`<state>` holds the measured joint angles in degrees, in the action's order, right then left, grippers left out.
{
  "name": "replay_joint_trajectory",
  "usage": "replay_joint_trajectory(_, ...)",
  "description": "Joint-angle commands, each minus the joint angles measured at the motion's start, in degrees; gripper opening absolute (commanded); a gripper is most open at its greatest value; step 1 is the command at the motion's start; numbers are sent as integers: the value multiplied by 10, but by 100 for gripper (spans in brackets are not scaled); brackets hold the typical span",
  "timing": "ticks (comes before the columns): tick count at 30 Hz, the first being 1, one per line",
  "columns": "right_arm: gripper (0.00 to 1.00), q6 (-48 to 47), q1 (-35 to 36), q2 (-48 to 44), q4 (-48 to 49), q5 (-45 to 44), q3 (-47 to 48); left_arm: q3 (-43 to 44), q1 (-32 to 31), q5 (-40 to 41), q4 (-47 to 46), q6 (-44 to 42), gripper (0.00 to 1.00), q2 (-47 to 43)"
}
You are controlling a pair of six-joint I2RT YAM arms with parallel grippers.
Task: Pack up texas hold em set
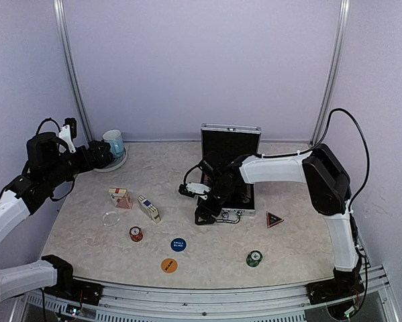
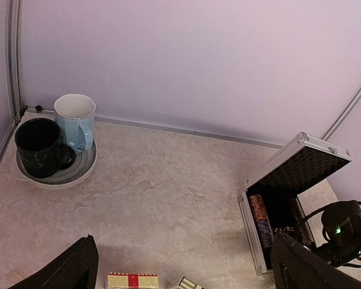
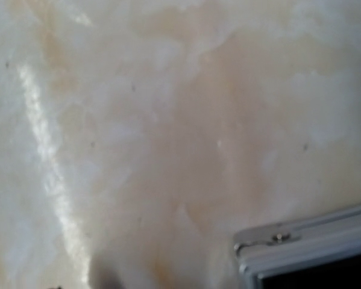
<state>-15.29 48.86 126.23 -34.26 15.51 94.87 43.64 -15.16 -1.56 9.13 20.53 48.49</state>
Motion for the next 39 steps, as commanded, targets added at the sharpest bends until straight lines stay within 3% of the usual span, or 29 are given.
replay_joint_trajectory(1,85,0,6,-28,-64,-26,-17,-3,2,-8,1,-1,99,-1)
replay_joint_trajectory(15,99,64,-3,-109,-65,-104,18,-2,4,-4,4,-2,99,-1)
replay_joint_trajectory(39,99,237,-3,-322,-79,-225,-205,5,23,-11,17,5,99,31)
